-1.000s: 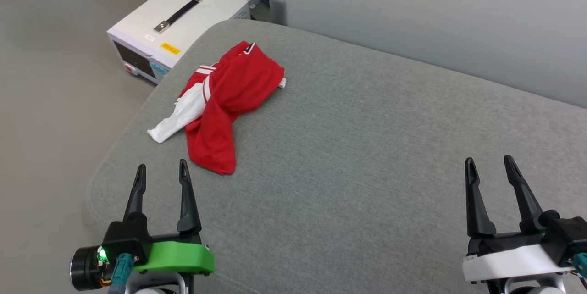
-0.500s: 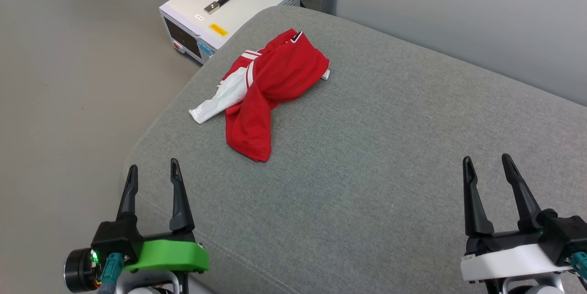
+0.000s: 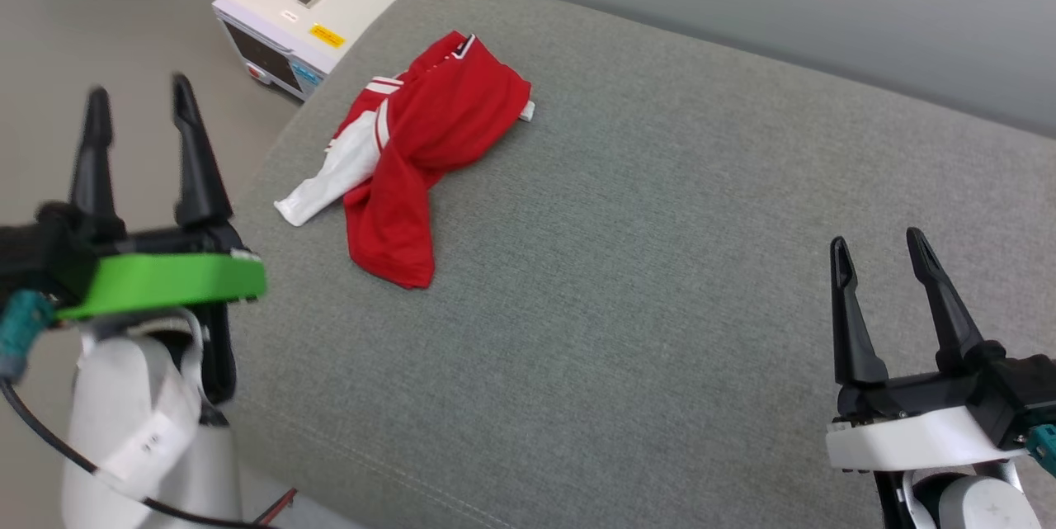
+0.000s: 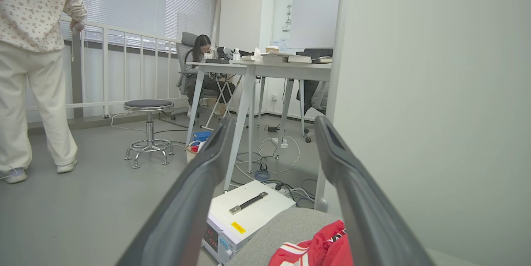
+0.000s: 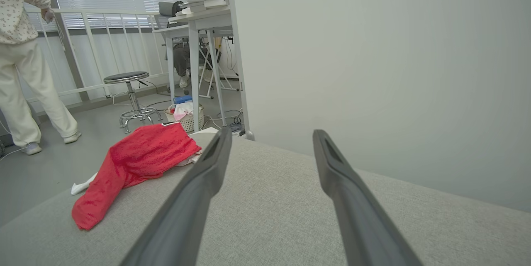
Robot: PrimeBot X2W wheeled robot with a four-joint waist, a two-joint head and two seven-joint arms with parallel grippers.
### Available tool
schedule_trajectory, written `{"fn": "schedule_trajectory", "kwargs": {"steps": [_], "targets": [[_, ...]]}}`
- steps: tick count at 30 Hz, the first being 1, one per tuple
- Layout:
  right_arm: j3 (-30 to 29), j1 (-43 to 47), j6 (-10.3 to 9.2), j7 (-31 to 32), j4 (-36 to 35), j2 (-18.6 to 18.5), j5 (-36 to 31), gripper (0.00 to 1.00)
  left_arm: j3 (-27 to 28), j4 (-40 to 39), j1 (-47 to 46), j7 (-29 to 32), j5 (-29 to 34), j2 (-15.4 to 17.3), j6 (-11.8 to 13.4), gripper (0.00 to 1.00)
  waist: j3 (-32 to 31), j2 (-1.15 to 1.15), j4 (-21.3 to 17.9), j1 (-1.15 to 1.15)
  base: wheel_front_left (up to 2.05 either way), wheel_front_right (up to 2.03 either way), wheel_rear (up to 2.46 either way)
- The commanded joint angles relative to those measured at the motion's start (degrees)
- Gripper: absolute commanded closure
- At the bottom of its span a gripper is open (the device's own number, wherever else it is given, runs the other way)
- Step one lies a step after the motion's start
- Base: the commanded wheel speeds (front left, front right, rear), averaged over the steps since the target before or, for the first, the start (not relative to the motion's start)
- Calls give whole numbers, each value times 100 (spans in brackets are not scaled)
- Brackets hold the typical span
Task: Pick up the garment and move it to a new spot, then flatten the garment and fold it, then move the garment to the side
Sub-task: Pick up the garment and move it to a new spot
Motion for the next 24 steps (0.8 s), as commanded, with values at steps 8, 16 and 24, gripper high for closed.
{"fn": "schedule_trajectory", "kwargs": {"steps": [8, 16, 24], "targets": [[-33, -530, 3, -28, -485, -18, -358, 0, 209, 932, -1881, -34, -676, 724, -265, 0, 1232, 0, -668, 0, 0, 0, 0], [24, -862, 3, -28, -806, -41, -552, 0, -1126, 2216, -3090, 641, -1928, 1795, -271, 0, 1816, 0, -807, 0, 0, 0, 0], [2, -1158, 3, -28, -1029, -131, -596, 0, -2325, 3141, -3962, 2600, -3016, 2502, -272, 0, 2268, 0, -995, 0, 0, 0, 0]]}}
